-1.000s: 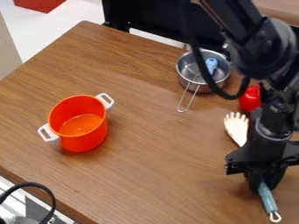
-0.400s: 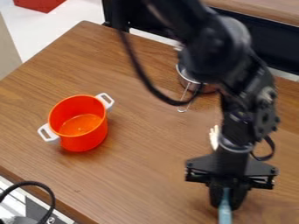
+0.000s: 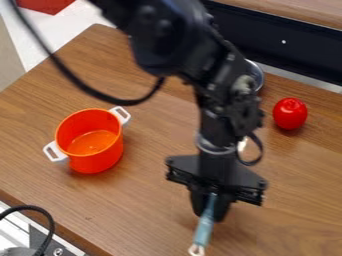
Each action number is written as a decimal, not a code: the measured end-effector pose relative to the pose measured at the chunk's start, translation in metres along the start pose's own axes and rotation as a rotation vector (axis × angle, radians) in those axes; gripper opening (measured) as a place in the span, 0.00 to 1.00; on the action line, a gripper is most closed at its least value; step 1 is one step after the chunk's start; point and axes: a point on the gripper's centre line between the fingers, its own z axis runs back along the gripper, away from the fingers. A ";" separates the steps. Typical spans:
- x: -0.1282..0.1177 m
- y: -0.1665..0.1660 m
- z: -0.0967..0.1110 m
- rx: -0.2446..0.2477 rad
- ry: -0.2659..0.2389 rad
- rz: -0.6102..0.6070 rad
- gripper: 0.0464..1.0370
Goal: Place the noodle spoon between the two pans
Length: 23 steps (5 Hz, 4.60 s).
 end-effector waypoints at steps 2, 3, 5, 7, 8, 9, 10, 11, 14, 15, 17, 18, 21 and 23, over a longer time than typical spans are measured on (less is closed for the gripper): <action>0.010 0.045 -0.002 0.017 0.132 0.106 0.18; 0.007 0.050 -0.016 0.054 0.158 0.067 0.18; 0.007 0.064 -0.025 0.041 0.112 0.155 0.18; 0.036 0.069 -0.029 0.020 0.077 0.343 0.18; 0.057 0.071 -0.029 0.008 0.036 0.398 0.18; 0.075 0.075 -0.027 0.000 0.003 0.452 0.18; 0.087 0.081 -0.022 -0.012 -0.019 0.498 0.18; 0.089 0.087 -0.020 -0.013 -0.025 0.530 0.18; 0.123 0.107 -0.011 -0.056 -0.048 0.597 0.18; 0.130 0.115 -0.014 -0.039 -0.047 0.624 0.18; 0.140 0.126 -0.013 -0.021 -0.059 0.670 0.23; 0.143 0.130 -0.006 -0.023 -0.043 0.677 0.48; 0.134 0.130 0.013 -0.040 0.042 0.656 0.96; 0.107 0.110 0.039 -0.055 0.006 0.427 0.96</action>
